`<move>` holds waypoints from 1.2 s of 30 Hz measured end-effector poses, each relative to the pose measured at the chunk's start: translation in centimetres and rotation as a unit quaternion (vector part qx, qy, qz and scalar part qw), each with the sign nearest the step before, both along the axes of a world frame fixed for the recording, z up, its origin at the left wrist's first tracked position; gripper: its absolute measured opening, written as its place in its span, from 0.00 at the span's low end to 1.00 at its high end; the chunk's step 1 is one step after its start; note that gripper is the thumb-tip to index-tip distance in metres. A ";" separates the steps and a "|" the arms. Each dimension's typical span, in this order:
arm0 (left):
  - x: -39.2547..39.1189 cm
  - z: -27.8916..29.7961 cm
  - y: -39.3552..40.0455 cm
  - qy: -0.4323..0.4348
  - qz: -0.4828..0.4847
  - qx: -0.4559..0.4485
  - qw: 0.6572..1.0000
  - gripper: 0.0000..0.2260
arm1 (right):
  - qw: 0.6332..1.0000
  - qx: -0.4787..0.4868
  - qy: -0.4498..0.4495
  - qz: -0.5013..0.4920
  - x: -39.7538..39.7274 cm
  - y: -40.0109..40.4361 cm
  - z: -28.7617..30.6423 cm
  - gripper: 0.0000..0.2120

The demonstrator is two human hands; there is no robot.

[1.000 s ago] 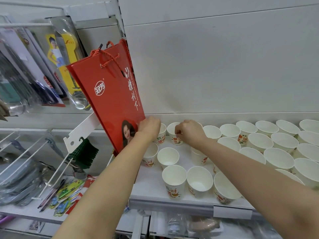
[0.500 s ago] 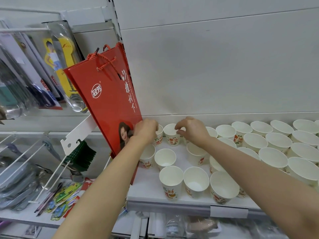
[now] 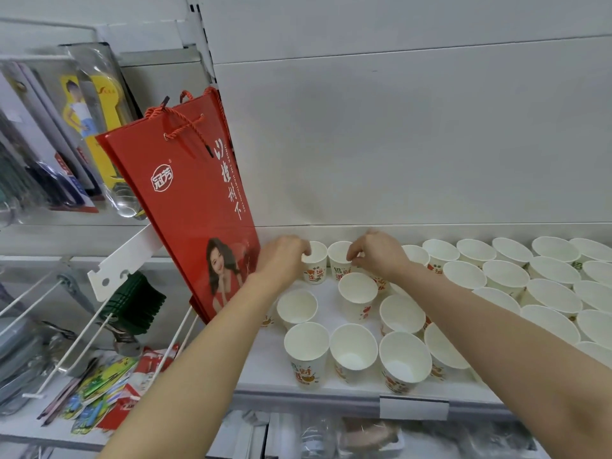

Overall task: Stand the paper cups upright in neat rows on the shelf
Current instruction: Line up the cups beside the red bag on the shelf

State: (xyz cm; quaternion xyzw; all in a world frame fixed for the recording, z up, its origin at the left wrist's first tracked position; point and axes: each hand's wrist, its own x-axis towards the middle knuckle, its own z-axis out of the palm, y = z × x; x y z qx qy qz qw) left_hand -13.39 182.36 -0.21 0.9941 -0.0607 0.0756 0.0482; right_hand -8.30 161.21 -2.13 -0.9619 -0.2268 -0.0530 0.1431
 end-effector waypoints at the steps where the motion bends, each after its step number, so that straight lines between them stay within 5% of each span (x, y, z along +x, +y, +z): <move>1: 0.6 0.0 -0.8 0.002 -0.017 0.014 1.000 0.14 | 1.000 -0.007 -0.006 0.000 -0.1 0.0 -0.1 0.08; 8: 2.8 -1.1 -2.9 0.012 -0.035 0.104 0.994 0.09 | 0.999 -0.018 -0.043 0.000 -0.3 -0.4 -0.4 0.08; 13: 1.3 0.0 -1.3 0.024 -0.026 0.028 0.999 0.14 | 0.996 0.060 -0.058 -0.010 -1.3 -2.3 0.5 0.07; 18: -5.7 0.5 1.7 -0.069 0.072 -0.037 0.994 0.09 | 0.992 0.111 -0.046 -0.036 -3.1 -5.9 0.6 0.04; 22: -10.7 -0.9 2.5 -0.064 0.109 -0.044 0.991 0.08 | 0.987 0.160 -0.031 0.012 -5.7 -4.2 1.3 0.04; 26: -10.8 -2.0 2.6 -0.028 0.102 0.023 0.994 0.10 | 0.991 0.101 -0.036 0.085 -7.7 -1.1 1.0 0.06; 31: -9.2 -2.4 1.7 -0.027 0.109 0.099 0.989 0.09 | 0.996 -0.031 -0.071 0.044 -9.0 -0.1 0.3 0.14; 36: -6.9 -2.7 1.3 -0.039 0.108 0.092 0.989 0.05 | 0.995 -0.065 -0.080 0.007 -9.1 -0.3 -0.3 0.09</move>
